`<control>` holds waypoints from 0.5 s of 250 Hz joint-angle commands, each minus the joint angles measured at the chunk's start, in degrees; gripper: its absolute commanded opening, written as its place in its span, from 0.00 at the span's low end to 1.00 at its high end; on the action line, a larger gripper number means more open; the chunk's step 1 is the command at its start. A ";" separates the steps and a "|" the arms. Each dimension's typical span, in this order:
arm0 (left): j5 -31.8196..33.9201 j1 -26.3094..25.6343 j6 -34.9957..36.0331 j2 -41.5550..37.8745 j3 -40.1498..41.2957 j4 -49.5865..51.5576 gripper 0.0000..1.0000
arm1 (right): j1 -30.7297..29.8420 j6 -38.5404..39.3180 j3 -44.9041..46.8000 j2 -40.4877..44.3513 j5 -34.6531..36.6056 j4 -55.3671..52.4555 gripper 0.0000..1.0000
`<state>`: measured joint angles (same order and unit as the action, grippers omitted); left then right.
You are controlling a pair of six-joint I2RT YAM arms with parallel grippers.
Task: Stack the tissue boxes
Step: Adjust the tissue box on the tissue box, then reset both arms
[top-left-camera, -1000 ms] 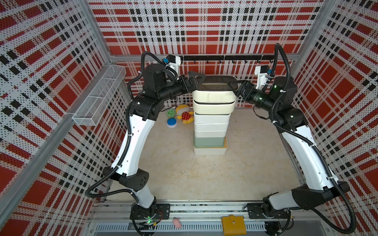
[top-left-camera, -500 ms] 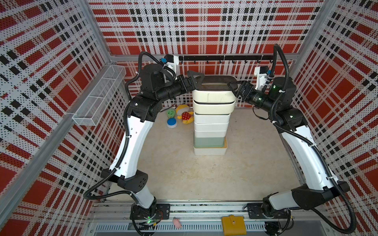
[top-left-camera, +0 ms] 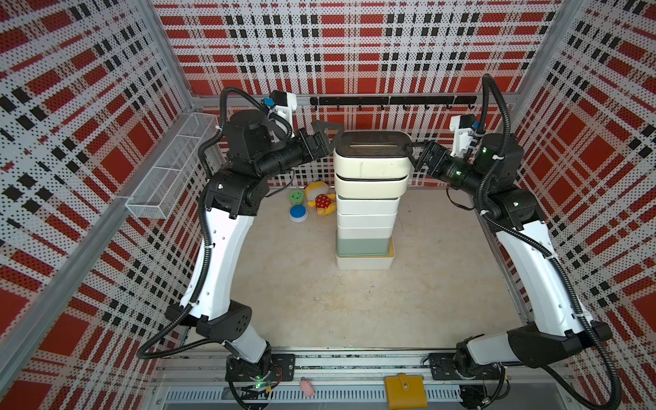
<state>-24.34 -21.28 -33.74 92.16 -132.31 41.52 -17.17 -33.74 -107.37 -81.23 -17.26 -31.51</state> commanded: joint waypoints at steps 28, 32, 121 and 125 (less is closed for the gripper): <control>6.48 0.72 9.28 -10.51 9.73 5.33 0.99 | 2.92 7.79 3.42 7.97 5.15 -2.48 1.00; 7.30 0.71 10.00 -11.49 11.19 5.68 0.99 | 3.00 7.81 4.15 8.76 6.12 -2.68 1.00; 25.73 0.89 16.85 -35.02 49.61 5.01 0.99 | 3.20 17.24 34.22 27.75 27.28 5.70 1.00; 27.29 0.89 16.67 -35.74 51.10 4.75 1.00 | 3.19 17.21 35.96 28.49 28.14 6.81 1.00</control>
<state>-7.99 -20.82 -19.94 60.51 -89.78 46.00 -14.06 -20.91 -80.84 -56.66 0.78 -31.83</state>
